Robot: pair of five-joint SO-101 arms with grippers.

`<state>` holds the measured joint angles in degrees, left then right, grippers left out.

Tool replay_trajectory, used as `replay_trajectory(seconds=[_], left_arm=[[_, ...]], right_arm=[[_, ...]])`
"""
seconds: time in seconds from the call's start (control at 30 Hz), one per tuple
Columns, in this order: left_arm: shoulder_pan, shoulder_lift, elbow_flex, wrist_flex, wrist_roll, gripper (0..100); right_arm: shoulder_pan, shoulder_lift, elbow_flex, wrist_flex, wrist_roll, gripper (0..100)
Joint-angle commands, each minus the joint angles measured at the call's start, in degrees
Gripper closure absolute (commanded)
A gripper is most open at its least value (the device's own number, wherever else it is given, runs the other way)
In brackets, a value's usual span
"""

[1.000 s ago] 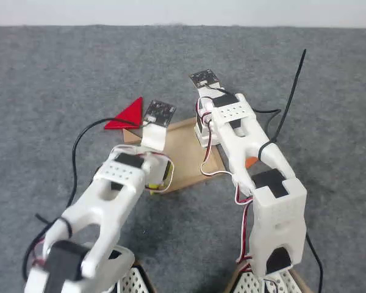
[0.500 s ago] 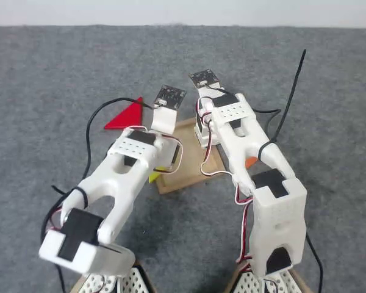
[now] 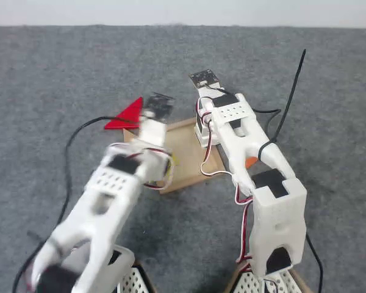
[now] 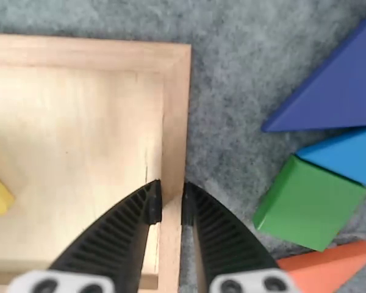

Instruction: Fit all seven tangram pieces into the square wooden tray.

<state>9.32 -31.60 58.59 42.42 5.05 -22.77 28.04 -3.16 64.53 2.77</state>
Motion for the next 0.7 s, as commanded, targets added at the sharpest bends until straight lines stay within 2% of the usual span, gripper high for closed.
replay_trajectory(seconds=[0.0,0.13,0.27,0.4,0.5,0.67], left_arm=[[-5.5,-9.0,3.7,-4.0,1.4,99],[-6.1,-3.2,5.4,-4.4,-0.4,99],[-6.8,6.9,1.1,-4.5,-0.6,99],[-3.7,16.4,-3.8,-3.5,-1.1,99],[-3.1,18.1,-6.3,-0.5,-3.7,99],[0.1,18.1,-6.3,-0.5,-4.3,99]], right_arm=[[-1.2,-2.5,-3.0,-0.2,-0.7,98.7],[-1.5,-2.5,-3.0,-0.2,-0.7,98.7],[-1.1,-2.5,-2.9,-0.2,-0.7,98.7],[-1.1,-2.5,-2.8,-0.2,-0.7,98.7],[-1.2,-2.5,-2.8,-0.2,-0.7,98.7],[-1.4,-2.4,-2.9,-0.2,-0.7,98.6]])
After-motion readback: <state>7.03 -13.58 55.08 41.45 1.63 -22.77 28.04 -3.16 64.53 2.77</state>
